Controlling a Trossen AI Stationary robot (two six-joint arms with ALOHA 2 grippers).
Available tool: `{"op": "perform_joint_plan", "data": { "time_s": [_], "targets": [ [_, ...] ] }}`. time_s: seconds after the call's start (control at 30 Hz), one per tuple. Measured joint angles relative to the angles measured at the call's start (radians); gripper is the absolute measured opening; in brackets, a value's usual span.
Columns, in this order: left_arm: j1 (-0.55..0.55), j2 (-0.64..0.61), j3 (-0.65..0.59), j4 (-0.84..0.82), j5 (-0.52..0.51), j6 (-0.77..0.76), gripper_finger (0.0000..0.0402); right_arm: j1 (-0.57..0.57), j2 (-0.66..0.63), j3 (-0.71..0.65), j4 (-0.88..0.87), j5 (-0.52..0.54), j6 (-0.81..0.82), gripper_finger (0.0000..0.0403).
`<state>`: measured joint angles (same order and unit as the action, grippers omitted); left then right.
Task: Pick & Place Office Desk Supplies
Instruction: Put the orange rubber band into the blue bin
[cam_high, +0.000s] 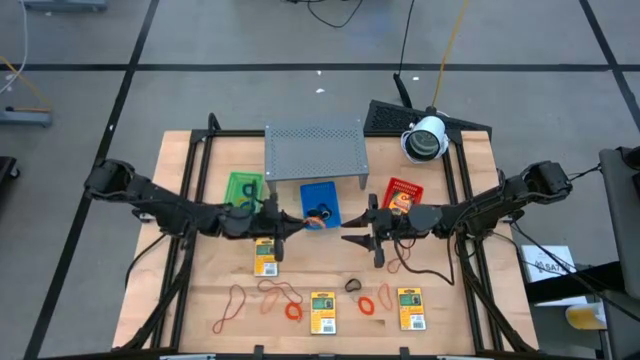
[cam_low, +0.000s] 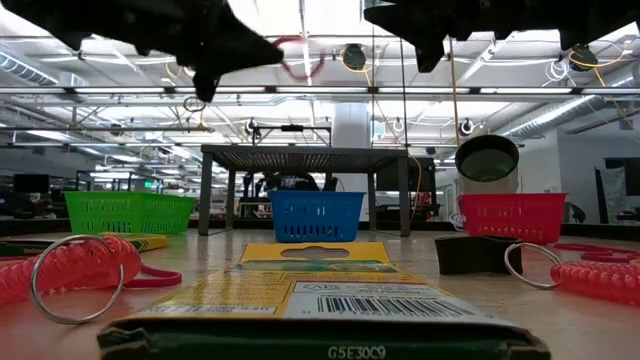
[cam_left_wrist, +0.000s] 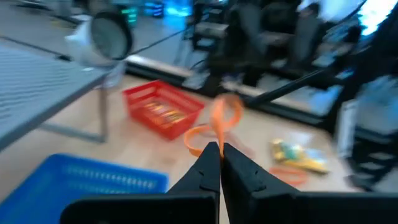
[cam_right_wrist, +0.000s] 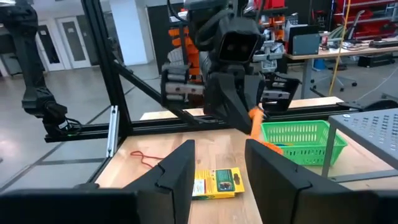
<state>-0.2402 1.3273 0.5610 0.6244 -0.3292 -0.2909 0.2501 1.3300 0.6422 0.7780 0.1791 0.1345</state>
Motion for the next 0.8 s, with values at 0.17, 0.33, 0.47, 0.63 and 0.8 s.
{"op": "perform_joint_plan", "data": {
  "time_s": [0.17, 0.33, 0.47, 0.63, 0.8],
  "targets": [
    [0.018, 0.0, 0.0, 0.076, 0.04, -0.002, 0.0002, 0.0, 0.0, 0.0, 0.004, 0.001, 0.008, 0.013],
    [0.018, 0.0, 0.018, 0.103, 0.045, 0.003, 0.0002, 0.0, 0.0, 0.0, 0.005, 0.002, 0.006, 0.013],
    [0.017, 0.0, 0.054, 0.102, 0.092, 0.022, 0.0002, 0.0, 0.015, 0.0, 0.029, 0.003, -0.001, 0.013],
    [0.017, 0.016, 0.122, 0.059, 0.113, 0.067, 0.0002, -0.001, 0.05, 0.0, 0.091, 0.003, -0.027, 0.013],
    [0.017, 0.081, 0.196, 0.021, 0.121, 0.107, 0.0002, -0.001, 0.06, 0.0, 0.138, 0.003, -0.059, 0.013]
  ]
}}
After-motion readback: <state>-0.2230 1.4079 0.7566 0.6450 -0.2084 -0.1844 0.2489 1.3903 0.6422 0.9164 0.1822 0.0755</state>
